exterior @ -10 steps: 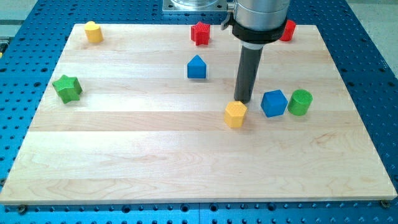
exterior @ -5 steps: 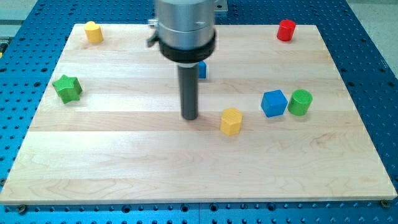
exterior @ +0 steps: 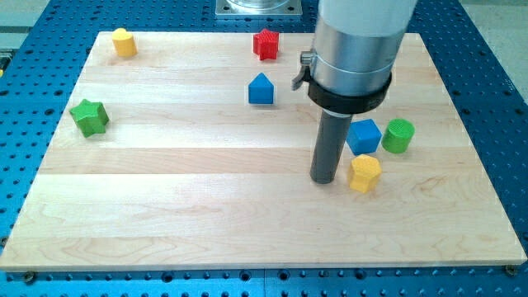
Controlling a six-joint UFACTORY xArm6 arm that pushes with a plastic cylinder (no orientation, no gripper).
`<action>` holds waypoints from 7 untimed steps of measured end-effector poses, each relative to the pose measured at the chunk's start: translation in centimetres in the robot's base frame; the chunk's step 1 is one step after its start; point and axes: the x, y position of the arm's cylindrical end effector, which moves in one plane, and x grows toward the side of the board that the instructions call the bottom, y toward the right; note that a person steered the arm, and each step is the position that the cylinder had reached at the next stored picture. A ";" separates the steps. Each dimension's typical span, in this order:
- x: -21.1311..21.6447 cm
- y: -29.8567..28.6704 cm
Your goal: Push the yellow hexagon to the bottom right corner
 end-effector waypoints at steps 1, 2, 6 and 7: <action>-0.5 -1.5; 1.1 -3.2; 2.5 10.9; 5.6 13.9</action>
